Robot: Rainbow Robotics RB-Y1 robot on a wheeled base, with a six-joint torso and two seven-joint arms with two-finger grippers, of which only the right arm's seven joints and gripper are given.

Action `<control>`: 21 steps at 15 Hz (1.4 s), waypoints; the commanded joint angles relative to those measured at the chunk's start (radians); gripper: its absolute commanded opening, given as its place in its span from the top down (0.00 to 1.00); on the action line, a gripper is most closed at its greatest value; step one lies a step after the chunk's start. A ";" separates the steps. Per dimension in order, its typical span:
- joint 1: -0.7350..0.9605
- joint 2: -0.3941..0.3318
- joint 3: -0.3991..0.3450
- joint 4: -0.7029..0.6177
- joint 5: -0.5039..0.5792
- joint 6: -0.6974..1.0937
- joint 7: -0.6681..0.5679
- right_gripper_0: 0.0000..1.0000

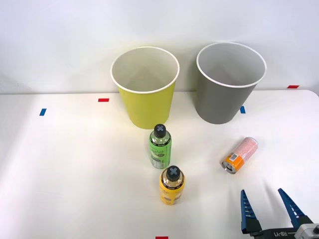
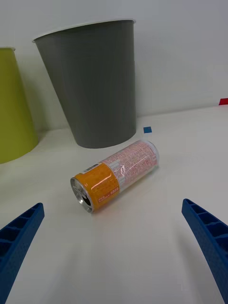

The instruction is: Put cans in the gray bin, plastic bottles in the light green bin

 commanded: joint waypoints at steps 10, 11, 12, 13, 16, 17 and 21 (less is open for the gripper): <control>0.093 -0.043 0.043 0.003 -0.028 -0.030 0.010 0.00; 0.099 -0.043 0.043 0.003 -0.035 -0.035 0.013 0.00; 0.106 -0.043 0.041 0.003 -0.046 -0.047 0.014 0.00; 0.116 -0.043 0.043 0.003 -0.051 -0.055 0.016 0.00; 0.140 -0.042 0.034 0.003 -0.054 -0.072 0.023 0.00; 0.143 -0.043 0.031 0.003 -0.054 -0.072 0.023 0.00; 0.143 -0.043 0.031 0.003 -0.054 -0.072 0.023 0.00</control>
